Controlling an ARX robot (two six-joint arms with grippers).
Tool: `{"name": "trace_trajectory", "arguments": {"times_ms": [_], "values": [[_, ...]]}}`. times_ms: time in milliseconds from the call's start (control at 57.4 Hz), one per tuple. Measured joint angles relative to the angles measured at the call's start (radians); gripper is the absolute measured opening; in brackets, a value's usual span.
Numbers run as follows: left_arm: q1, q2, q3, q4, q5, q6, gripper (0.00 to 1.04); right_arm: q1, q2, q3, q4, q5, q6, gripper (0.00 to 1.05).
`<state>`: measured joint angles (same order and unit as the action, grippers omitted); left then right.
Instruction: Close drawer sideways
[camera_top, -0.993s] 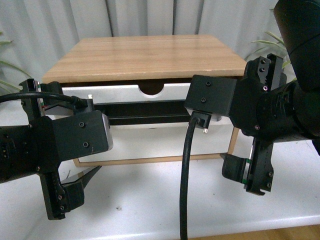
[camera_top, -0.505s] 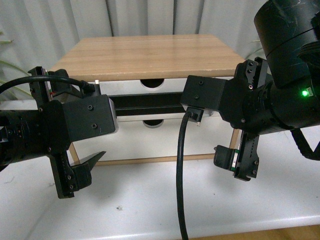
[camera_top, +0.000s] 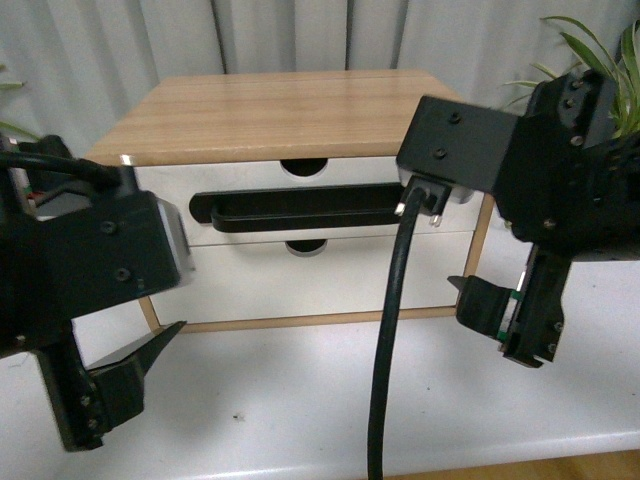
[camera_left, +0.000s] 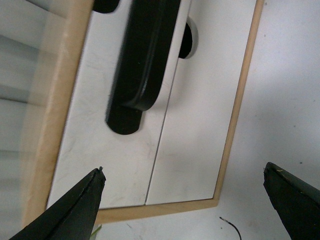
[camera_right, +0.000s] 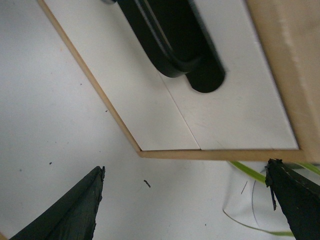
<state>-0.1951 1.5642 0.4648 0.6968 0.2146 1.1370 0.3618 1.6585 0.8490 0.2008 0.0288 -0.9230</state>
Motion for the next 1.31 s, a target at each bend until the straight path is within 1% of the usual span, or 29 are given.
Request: {"name": "trace_trajectory", "arguments": {"times_ms": [87,122,244,383,453,488,505,575,662,714,784,818,871,1027,1045,1062,1080,1097,1114,1184,1236,1306], "values": [[0.005,-0.085,-0.055,0.01,-0.002,-0.056,0.98,0.007,-0.08,-0.065,0.029,0.001,0.041,0.98],[0.01,-0.143,-0.092,0.018,-0.011,-0.089,0.98,0.014,-0.134,-0.111,0.045,0.008,0.081,0.98],[0.051,-0.346,-0.198,-0.008,-0.077,-0.243,0.98,0.039,-0.328,-0.269,0.069,0.058,0.222,0.98],[0.114,-0.549,-0.259,-0.107,-0.137,-0.421,0.98,0.037,-0.52,-0.383,0.039,0.141,0.36,0.98],[0.153,-0.653,-0.28,-0.171,-0.141,-0.513,0.98,0.026,-0.625,-0.433,0.015,0.183,0.432,0.98],[0.175,-0.706,-0.29,-0.203,-0.138,-0.573,0.98,0.019,-0.678,-0.452,-0.007,0.199,0.471,0.98],[0.226,-0.805,-0.3,-0.272,-0.111,-0.681,0.98,-0.004,-0.781,-0.488,-0.047,0.232,0.536,0.98],[0.301,-0.894,-0.309,-0.34,-0.073,-0.806,0.98,-0.024,-0.895,-0.523,-0.095,0.261,0.6,0.98],[0.397,-0.972,-0.338,-0.402,-0.025,-0.964,0.98,-0.023,-1.043,-0.57,-0.169,0.249,0.706,0.98],[0.446,-1.008,-0.359,-0.443,0.013,-1.058,0.98,-0.027,-1.125,-0.597,-0.186,0.266,0.777,0.98],[0.462,-1.056,-0.382,-0.482,0.027,-1.118,0.98,-0.035,-1.19,-0.615,-0.194,0.287,0.841,0.98],[0.471,-1.089,-0.399,-0.486,0.035,-1.145,0.98,-0.027,-1.215,-0.627,-0.189,0.326,0.883,0.98],[0.476,-1.102,-0.403,-0.477,0.037,-1.166,0.98,-0.026,-1.217,-0.629,-0.189,0.333,0.909,0.98],[0.476,-1.099,-0.402,-0.481,0.037,-1.187,0.98,-0.026,-1.215,-0.63,-0.189,0.335,0.932,0.98],[0.476,-1.094,-0.409,-0.444,0.041,-1.184,0.97,-0.028,-1.217,-0.639,-0.151,0.331,0.93,0.97],[0.476,-1.086,-0.428,-0.371,0.047,-1.18,0.93,-0.031,-1.225,-0.661,-0.081,0.318,0.93,0.94],[0.467,-1.094,-0.446,-0.312,0.045,-1.171,0.88,-0.047,-1.242,-0.688,-0.021,0.288,0.93,0.88],[0.463,-1.098,-0.451,-0.302,0.041,-1.168,0.86,-0.052,-1.251,-0.697,-0.007,0.279,0.928,0.87],[0.448,-1.114,-0.454,-0.292,0.033,-1.162,0.81,-0.068,-1.274,-0.724,0.035,0.257,0.927,0.81],[0.418,-1.15,-0.454,-0.283,0.01,-1.155,0.7,-0.105,-1.304,-0.747,0.044,0.233,0.926,0.7],[0.385,-1.2,-0.454,-0.325,-0.016,-1.155,0.57,-0.141,-1.324,-0.753,0.036,0.203,0.926,0.57],[0.361,-1.231,-0.454,-0.364,-0.043,-1.154,0.45,-0.168,-1.355,-0.767,0.019,0.166,0.926,0.44]]}}
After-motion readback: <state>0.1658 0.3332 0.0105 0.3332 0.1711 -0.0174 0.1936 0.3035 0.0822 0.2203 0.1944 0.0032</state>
